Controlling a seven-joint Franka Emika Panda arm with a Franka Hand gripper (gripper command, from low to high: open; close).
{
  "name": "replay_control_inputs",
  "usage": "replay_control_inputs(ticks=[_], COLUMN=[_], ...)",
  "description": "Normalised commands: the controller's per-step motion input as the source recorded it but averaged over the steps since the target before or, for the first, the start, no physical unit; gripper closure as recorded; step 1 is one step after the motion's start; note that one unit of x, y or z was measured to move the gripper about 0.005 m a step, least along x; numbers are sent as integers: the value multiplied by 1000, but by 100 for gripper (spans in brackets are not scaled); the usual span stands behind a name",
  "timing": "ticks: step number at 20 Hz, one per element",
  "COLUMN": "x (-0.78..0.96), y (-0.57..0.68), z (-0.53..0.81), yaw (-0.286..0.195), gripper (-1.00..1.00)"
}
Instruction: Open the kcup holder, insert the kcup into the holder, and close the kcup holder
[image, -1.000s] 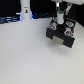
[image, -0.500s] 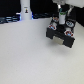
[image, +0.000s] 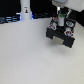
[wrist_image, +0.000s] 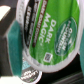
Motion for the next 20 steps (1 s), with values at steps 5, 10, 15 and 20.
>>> replay_control_inputs(ticks=[5,10,15,20], x=[401,383,356,248], y=[21,67,201,162], z=[-18,-97,-101,-99], yaw=[-4,-3,1,41], gripper=[100,100,100,-100])
